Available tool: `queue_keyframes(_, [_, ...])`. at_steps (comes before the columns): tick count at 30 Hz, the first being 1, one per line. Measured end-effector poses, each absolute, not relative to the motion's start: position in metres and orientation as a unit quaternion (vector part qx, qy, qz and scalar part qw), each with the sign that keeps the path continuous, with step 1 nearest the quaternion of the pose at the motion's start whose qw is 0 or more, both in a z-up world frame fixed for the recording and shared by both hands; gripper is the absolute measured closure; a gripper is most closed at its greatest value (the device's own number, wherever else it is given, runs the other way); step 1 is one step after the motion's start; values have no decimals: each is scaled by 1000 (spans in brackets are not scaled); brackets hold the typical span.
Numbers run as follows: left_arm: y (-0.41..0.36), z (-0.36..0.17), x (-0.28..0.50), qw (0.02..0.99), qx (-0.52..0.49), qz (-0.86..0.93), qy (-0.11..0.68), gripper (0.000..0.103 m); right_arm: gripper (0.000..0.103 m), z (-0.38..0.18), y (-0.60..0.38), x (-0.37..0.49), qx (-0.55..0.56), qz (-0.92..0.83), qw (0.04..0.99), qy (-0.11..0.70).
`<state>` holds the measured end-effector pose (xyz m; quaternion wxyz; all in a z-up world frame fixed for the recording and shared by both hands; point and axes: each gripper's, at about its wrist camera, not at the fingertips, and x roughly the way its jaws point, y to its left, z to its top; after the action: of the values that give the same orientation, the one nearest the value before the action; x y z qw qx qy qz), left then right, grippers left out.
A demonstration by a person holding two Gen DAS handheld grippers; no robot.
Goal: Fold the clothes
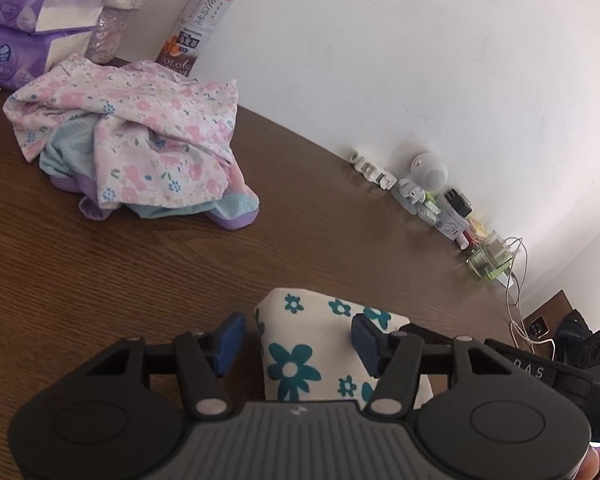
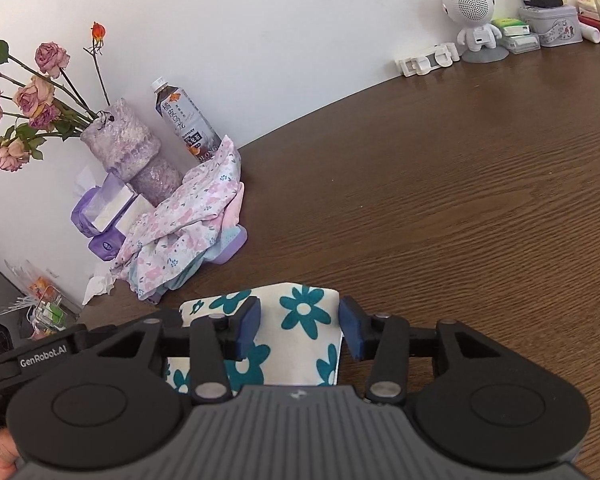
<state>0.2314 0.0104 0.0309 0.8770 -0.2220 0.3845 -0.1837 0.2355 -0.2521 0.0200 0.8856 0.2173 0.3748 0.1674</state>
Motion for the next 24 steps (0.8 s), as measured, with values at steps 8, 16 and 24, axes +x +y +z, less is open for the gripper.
queue_keyframes(8, [11, 30, 228, 874, -235, -192, 379, 69, 89, 19, -248, 231, 214, 181, 888, 365])
queue_keyframes(16, [14, 27, 238, 869, -254, -176, 386, 45, 56, 12, -267, 238, 276, 158, 873, 370])
queue_keyframes(24, [12, 24, 236, 865, -262, -189, 384, 70, 87, 5, -261, 240, 295, 168, 862, 376])
